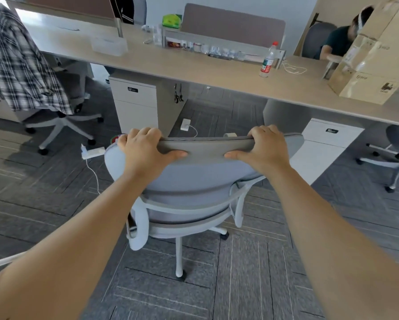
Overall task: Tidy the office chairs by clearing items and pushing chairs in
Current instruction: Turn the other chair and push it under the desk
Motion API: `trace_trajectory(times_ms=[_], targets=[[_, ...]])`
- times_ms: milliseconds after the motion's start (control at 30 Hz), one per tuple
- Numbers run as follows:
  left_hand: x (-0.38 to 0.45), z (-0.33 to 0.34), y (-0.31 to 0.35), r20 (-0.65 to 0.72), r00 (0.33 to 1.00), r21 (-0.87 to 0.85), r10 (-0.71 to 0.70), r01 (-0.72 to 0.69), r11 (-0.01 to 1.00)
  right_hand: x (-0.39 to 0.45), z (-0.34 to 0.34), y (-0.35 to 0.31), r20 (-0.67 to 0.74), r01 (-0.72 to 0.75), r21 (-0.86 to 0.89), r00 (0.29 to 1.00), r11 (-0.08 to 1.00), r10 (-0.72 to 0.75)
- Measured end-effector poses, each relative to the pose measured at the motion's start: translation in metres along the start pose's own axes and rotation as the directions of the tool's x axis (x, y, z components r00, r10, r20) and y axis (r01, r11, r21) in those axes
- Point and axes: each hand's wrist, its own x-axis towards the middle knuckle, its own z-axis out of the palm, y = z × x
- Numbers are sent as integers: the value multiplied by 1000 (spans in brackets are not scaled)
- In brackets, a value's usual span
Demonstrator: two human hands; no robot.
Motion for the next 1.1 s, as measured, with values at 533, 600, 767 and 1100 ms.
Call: trace_trajectory(times_ms=[533, 600, 767, 1100], targets=[[30, 0, 8, 223, 935, -106, 275, -257, 961, -49, -6, 4, -283, -154, 29, 946, 988, 155], [34, 5, 9, 208, 929, -124, 307, -287, 950, -49, -8, 5, -263, -174, 40, 948, 984, 179], [48, 11, 8, 168, 923, -126, 346, -328, 936, -38, -11, 4, -174, -257, 54, 949, 965, 263], [92, 43, 21, 229, 889, -141, 396, -372, 918, 4, -7, 28, -129, -388, 52, 911, 920, 391]])
